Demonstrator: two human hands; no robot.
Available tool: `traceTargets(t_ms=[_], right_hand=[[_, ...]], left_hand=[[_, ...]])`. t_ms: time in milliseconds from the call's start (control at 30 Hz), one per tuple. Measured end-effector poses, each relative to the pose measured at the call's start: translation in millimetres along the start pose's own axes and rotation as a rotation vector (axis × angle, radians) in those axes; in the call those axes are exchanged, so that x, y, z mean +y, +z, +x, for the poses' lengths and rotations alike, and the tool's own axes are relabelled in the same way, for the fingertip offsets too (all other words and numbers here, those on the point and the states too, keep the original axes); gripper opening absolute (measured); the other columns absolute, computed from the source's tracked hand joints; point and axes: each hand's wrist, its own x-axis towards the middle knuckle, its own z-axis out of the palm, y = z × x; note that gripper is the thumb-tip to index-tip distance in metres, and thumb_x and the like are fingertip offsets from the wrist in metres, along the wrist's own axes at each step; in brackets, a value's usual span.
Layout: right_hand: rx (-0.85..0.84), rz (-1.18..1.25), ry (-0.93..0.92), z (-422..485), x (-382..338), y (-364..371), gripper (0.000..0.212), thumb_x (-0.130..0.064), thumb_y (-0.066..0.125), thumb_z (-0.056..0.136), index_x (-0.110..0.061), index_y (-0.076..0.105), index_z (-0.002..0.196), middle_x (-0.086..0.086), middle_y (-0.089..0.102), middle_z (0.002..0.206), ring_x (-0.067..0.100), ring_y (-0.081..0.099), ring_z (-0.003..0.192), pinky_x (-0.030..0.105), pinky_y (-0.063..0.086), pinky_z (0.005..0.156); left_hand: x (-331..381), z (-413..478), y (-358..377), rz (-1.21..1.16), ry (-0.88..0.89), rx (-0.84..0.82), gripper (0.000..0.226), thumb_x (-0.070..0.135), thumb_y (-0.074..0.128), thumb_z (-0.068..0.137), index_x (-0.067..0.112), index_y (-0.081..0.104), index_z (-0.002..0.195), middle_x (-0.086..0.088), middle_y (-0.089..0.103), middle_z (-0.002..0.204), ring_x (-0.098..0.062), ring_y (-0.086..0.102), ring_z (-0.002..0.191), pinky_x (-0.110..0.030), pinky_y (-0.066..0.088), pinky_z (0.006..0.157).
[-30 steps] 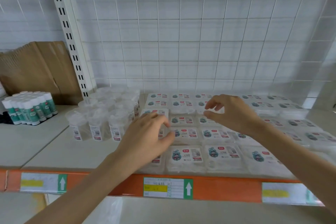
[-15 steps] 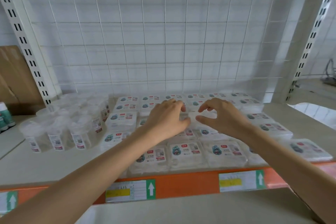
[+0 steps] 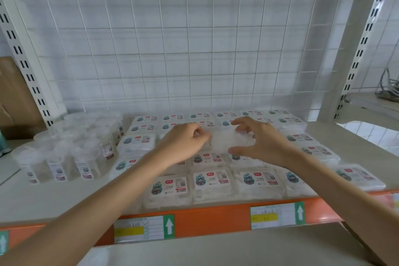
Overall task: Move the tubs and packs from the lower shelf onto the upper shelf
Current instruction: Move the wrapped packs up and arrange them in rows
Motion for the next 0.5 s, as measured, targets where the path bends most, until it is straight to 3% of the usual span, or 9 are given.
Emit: traceTargets(t_ms=[167, 267, 367, 500], right_hand=[[0.138, 0.111, -0.133, 12.1, -22.5, 8.9, 0.070, -0.052, 0.081, 0.069, -0.034, 0.050, 0.129, -0.016, 0.061, 0.121, -0.005, 0.054, 0.109, 0.005, 0.039, 0.082], [0.176, 0.138, -0.205, 19.0, -39.5, 14.4, 0.067, -0.049, 0.082, 0.070, -0.033, 0.052, 0.127, -0.018, 0.059, 0.120, -0.006, 0.052, 0.110, 0.007, 0.039, 0.087], [0.183, 0.162, -0.244, 24.8, -54.6, 21.0, 0.064, -0.043, 0.084, 0.071, -0.032, 0.054, 0.126, -0.017, 0.059, 0.120, -0.002, 0.051, 0.111, 0.013, 0.039, 0.089], [0.142, 0.216, -0.246, 28.9, -69.7, 31.9, 0.068, -0.041, 0.086, 0.069, -0.029, 0.053, 0.127, -0.017, 0.058, 0.119, -0.004, 0.051, 0.108, 0.005, 0.035, 0.084]], left_hand=[[-10.3, -7.4, -14.8, -0.249, -0.056, 0.015, 0.032, 0.047, 0.049, 0.098, 0.027, 0.057, 0.121, 0.012, 0.063, 0.105, -0.002, 0.061, 0.095, -0.018, 0.044, 0.076], [-16.3, -13.3, -24.6, -0.482, -0.139, 0.055, 0.020, 0.037, 0.056, 0.098, 0.027, 0.056, 0.115, 0.005, 0.067, 0.103, -0.007, 0.069, 0.086, -0.022, 0.051, 0.075], [-24.0, -18.8, -35.2, -0.744, -0.222, 0.100, 0.022, 0.024, 0.063, 0.095, 0.019, 0.059, 0.116, -0.002, 0.070, 0.096, -0.011, 0.070, 0.073, -0.026, 0.055, 0.072], [-45.0, -27.2, -45.9, -0.773, -0.204, 0.095, 0.025, 0.016, 0.065, 0.093, 0.006, 0.067, 0.116, -0.010, 0.070, 0.093, -0.017, 0.068, 0.081, -0.031, 0.056, 0.079]])
